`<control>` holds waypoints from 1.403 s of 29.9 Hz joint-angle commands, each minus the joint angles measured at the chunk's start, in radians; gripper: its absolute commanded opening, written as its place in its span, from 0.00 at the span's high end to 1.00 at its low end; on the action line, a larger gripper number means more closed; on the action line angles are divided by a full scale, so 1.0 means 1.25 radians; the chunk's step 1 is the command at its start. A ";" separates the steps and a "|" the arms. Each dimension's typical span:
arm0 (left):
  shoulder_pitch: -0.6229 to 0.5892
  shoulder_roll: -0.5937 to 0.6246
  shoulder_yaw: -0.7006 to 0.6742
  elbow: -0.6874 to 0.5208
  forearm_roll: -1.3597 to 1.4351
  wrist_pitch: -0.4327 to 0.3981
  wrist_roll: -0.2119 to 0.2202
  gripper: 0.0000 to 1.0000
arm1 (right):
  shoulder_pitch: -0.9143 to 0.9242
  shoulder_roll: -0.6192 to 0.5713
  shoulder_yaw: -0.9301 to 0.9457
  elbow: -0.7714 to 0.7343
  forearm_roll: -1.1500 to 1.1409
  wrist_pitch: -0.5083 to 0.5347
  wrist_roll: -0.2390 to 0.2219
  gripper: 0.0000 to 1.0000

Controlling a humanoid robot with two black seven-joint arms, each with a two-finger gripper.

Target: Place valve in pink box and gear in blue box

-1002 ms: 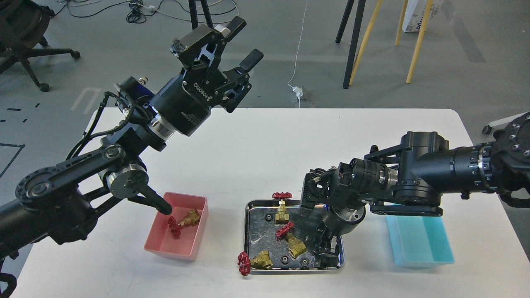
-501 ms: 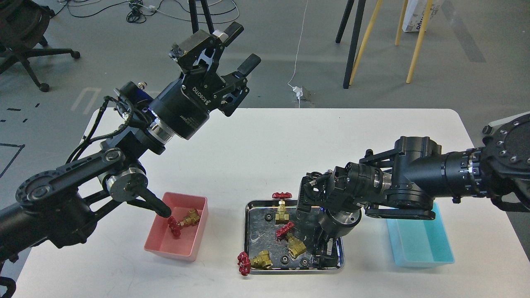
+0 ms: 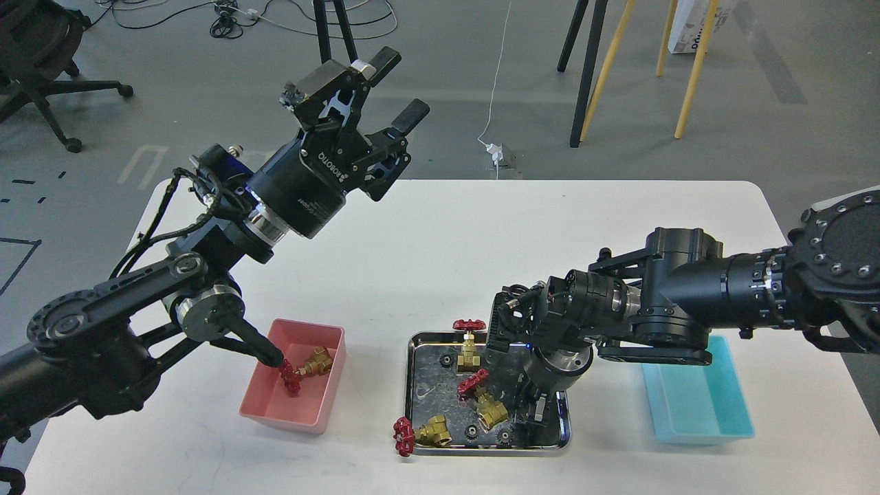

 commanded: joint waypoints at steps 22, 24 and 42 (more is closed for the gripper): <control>0.015 0.000 0.000 0.000 0.002 -0.001 0.000 0.31 | 0.010 -0.007 -0.001 0.009 0.044 0.000 0.004 0.58; 0.015 0.000 -0.001 0.000 0.002 -0.001 0.000 0.31 | 0.010 -0.007 -0.001 0.009 0.043 0.000 0.004 0.58; 0.018 0.000 0.001 0.010 0.004 -0.001 0.000 0.30 | 0.010 -0.007 -0.029 0.011 0.042 0.000 0.006 0.58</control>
